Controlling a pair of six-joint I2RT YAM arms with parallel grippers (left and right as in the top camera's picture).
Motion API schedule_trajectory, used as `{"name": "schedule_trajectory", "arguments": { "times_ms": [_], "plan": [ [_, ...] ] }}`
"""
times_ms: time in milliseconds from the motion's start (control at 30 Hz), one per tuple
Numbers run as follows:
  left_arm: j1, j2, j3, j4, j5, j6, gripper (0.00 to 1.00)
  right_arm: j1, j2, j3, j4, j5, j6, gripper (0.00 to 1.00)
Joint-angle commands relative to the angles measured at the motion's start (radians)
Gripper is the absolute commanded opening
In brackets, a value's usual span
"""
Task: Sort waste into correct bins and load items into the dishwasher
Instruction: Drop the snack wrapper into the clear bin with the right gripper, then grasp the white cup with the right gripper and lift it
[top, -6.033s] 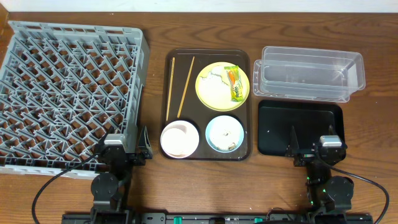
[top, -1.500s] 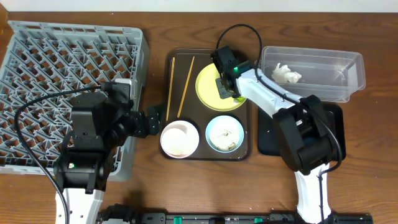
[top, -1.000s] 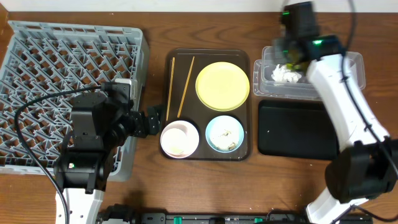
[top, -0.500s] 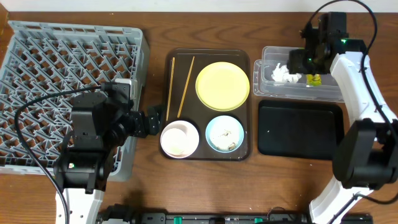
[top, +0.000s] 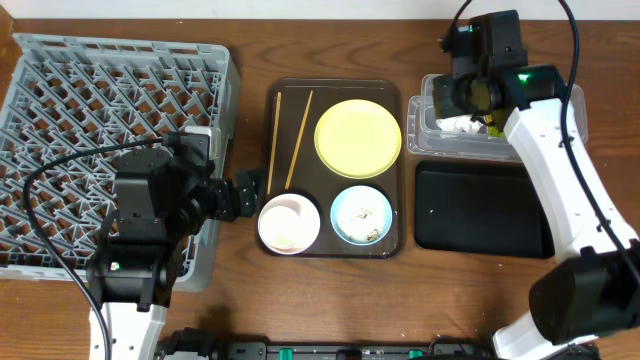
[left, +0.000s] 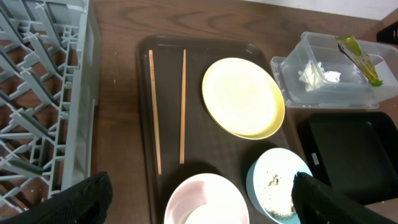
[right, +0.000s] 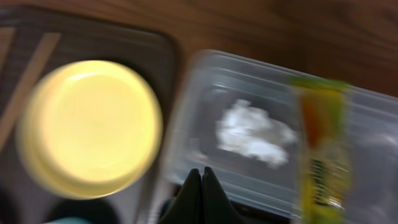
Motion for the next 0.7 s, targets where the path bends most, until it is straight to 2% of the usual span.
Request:
{"name": "schedule_trajectory", "arguments": {
  "times_ms": [0, 267, 500, 667],
  "plan": [
    [0.005, -0.001, 0.028, 0.000, 0.017, -0.009, 0.92, -0.051, 0.054, 0.001, -0.004, 0.134, 0.049, 0.01],
    [0.005, -0.001, 0.028, 0.000, 0.017, -0.009, 0.92, -0.177, 0.181, 0.001, -0.033, 0.077, 0.082, 0.01],
    [0.005, -0.001, 0.028, 0.000, 0.017, -0.009, 0.92, -0.255, 0.214, 0.001, 0.034, 0.214, 0.077, 0.01],
    [0.005, -0.001, 0.028, 0.000, 0.017, -0.009, 0.92, -0.254, 0.161, 0.016, 0.041, 0.027, 0.060, 0.02]
  ]
}}
